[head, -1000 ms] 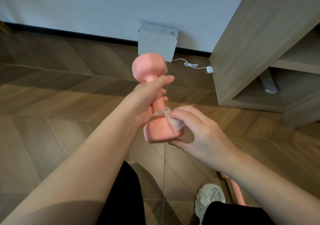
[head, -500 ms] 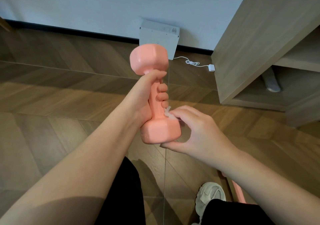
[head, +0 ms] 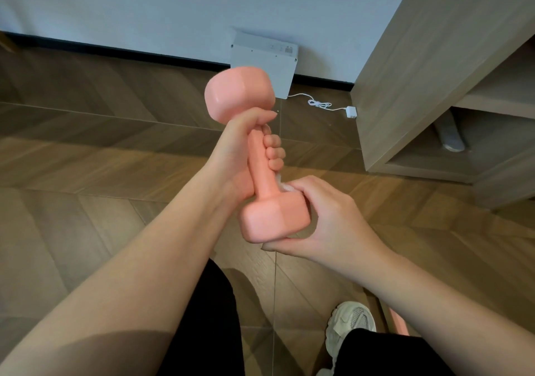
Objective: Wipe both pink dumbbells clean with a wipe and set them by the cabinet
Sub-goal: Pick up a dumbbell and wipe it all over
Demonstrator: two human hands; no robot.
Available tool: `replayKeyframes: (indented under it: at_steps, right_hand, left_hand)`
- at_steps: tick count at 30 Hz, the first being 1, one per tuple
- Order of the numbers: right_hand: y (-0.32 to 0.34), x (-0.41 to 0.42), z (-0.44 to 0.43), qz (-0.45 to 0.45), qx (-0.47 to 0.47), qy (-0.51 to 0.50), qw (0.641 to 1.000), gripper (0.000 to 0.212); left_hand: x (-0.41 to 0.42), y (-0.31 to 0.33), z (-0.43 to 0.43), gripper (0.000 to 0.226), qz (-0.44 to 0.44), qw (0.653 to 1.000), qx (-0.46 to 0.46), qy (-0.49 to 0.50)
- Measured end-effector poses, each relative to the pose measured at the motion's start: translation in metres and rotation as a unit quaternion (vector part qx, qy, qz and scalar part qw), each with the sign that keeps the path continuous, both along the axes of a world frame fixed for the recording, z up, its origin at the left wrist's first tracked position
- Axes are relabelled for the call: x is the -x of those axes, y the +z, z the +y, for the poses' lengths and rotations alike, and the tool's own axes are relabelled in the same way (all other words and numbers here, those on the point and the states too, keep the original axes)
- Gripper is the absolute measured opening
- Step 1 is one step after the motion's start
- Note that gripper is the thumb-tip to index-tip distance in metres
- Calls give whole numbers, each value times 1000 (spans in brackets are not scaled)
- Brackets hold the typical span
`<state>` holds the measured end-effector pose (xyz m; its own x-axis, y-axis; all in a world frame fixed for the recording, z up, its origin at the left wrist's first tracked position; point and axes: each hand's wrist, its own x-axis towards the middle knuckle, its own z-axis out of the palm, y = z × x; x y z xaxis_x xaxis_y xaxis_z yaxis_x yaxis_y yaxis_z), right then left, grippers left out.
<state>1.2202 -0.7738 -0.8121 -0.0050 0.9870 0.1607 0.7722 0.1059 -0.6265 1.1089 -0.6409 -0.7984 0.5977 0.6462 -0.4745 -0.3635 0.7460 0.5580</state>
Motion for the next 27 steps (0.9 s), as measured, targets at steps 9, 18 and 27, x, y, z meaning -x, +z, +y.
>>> replayKeyframes:
  at_steps: [9, 18, 27]
  right_hand:
    - [1, 4, -5, -101, -156, 74, 980, 48]
    - [3, 12, -7, -125, -139, 1, 982, 60]
    - [10, -6, 1, -1, 44, 43, 998, 67]
  left_hand:
    - [-5, 0, -8, 18, 137, 986, -94, -8]
    - [-5, 6, -8, 27, 77, 996, -35, 31]
    - [2, 9, -9, 24, -33, 999, -35, 3]
